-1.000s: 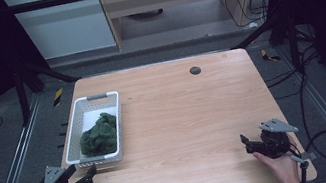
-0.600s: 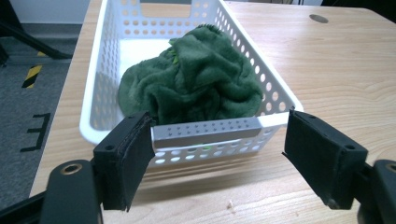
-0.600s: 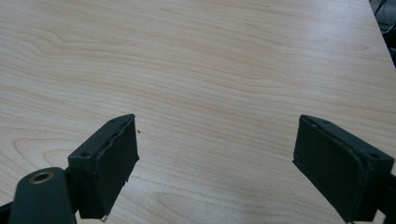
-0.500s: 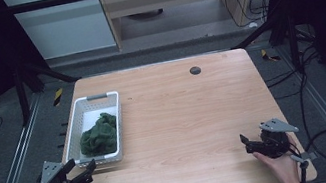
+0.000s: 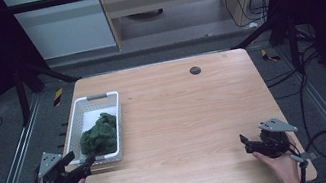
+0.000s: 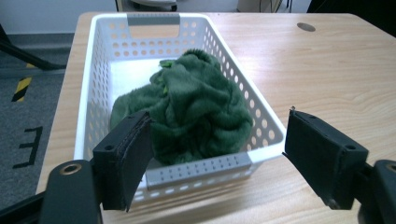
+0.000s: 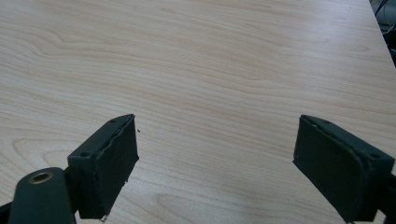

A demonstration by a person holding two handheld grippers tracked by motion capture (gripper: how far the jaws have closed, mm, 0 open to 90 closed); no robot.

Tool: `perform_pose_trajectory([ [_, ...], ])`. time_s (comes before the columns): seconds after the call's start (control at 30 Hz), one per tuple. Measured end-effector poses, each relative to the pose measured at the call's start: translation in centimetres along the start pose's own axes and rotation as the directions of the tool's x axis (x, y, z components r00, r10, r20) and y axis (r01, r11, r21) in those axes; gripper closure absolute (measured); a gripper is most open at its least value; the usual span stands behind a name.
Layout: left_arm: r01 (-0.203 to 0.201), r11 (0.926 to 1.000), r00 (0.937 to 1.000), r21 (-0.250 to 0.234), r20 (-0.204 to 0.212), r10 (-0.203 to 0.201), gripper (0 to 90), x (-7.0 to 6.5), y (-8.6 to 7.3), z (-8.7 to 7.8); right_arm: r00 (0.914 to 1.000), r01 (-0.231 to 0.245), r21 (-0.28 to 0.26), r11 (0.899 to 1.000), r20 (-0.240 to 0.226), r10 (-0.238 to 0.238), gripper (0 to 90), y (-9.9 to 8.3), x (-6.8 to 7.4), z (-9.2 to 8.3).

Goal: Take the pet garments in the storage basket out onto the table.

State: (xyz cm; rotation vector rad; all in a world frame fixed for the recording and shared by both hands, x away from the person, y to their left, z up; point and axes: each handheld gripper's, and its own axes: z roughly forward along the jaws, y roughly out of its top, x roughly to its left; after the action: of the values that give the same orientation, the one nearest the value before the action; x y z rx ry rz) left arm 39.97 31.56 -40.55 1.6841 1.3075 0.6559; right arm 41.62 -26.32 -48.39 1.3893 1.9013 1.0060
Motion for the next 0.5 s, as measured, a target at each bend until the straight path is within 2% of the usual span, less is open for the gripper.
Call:
perform_pose_trajectory([
  [0.17,-0.017,0.9999,0.9998,-0.002,-0.003,0.017,22.8,0.1,0.8,0.4,1.0,0.0,-0.003,1.0,-0.001,0.0,13.4,0.1,0.0,0.0],
  [0.5,-0.038,0.9983,0.9992,0.044,-0.007,0.038,22.2,0.6,2.1,2.1,1.0,0.009,0.001,1.0,-0.003,-0.009,13.3,0.1,0.1,0.1],
])
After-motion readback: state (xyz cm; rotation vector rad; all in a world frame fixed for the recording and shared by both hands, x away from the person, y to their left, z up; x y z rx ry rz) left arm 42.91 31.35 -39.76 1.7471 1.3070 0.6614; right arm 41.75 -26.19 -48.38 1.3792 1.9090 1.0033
